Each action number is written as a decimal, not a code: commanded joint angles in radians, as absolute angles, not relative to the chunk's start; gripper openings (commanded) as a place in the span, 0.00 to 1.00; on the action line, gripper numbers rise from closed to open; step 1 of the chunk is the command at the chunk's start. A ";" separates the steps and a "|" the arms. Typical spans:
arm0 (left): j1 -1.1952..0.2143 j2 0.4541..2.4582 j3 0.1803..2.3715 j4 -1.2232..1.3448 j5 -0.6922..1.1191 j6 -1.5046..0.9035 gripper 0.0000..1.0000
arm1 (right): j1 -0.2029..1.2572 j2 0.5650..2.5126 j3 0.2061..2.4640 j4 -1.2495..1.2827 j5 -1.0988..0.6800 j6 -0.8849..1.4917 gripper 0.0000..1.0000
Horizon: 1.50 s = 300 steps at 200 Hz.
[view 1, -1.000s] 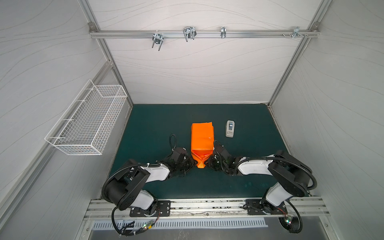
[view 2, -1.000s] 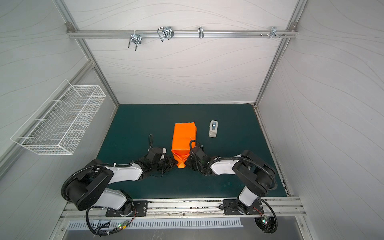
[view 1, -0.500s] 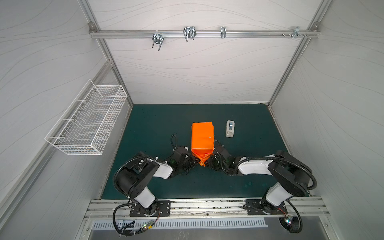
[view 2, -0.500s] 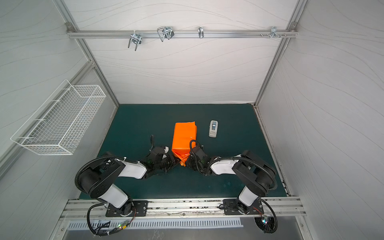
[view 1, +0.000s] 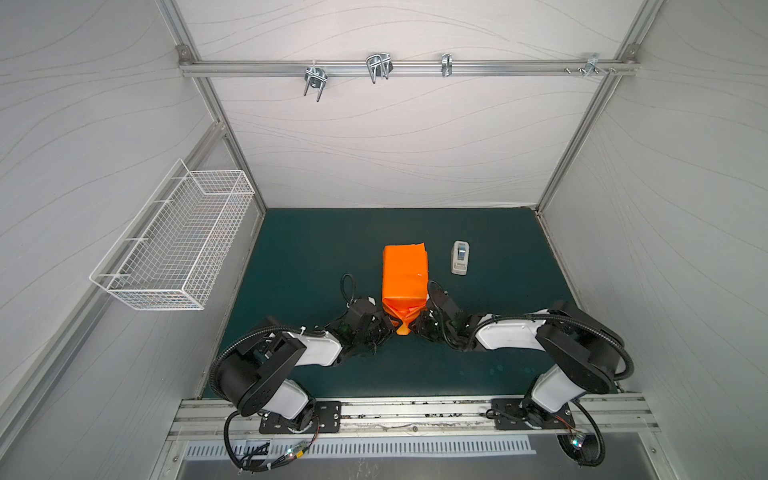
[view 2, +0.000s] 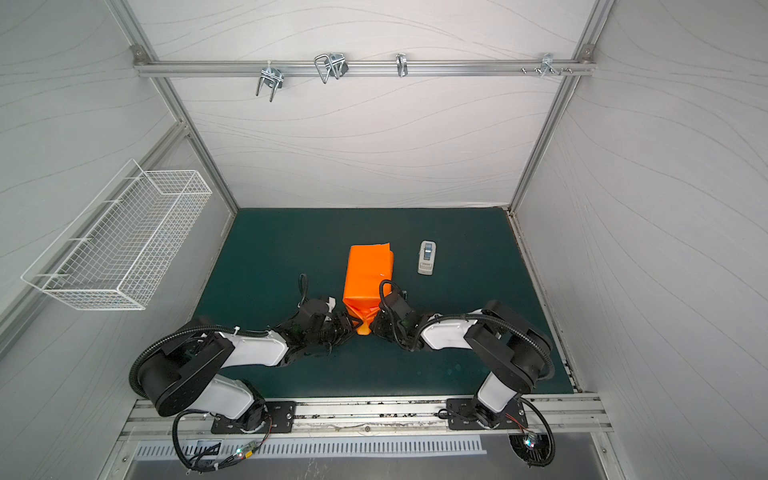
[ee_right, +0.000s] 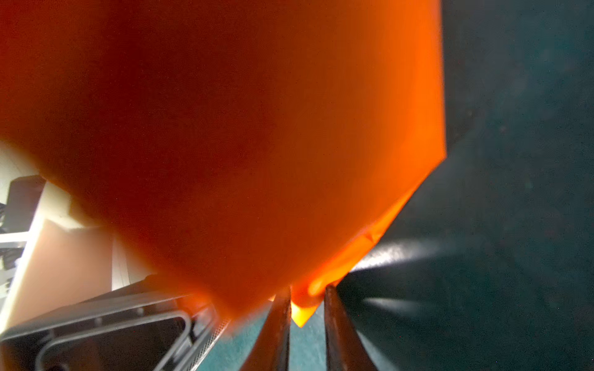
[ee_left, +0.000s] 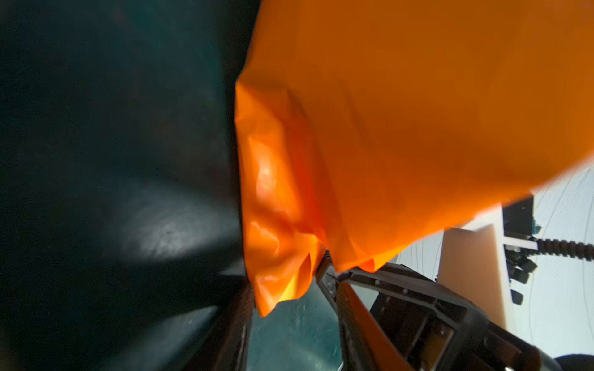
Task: Wrap a gift box in wrapping paper
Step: Fifth fold the wrapping paper around the gift box.
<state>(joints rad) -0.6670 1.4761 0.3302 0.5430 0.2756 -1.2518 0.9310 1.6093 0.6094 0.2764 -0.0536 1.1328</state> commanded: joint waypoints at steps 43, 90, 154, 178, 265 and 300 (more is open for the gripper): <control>-0.675 1.620 0.301 0.533 0.239 -1.304 0.40 | 0.922 1.626 0.591 0.291 -0.075 1.154 0.22; -0.677 1.684 0.268 0.676 0.241 -1.342 0.14 | 0.918 1.630 0.587 0.298 -0.089 1.153 0.22; -0.678 1.544 0.299 0.518 0.217 -1.278 0.00 | 0.918 1.602 0.580 0.302 -0.092 1.143 0.25; -0.677 1.463 0.344 0.383 0.211 -1.228 0.00 | 0.919 1.551 0.563 0.285 -0.083 1.124 0.31; -0.676 1.394 0.392 0.276 0.206 -1.187 0.00 | 0.942 1.275 0.675 -0.215 0.105 0.578 0.68; -0.666 1.316 0.404 0.182 0.184 -1.148 0.00 | 0.992 1.393 0.750 -0.327 0.182 0.329 0.75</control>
<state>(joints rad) -0.6731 1.3769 0.3687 0.2531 0.2165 -1.1877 0.9501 1.3205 0.7185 -0.1413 0.0853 0.5785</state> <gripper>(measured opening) 0.047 0.743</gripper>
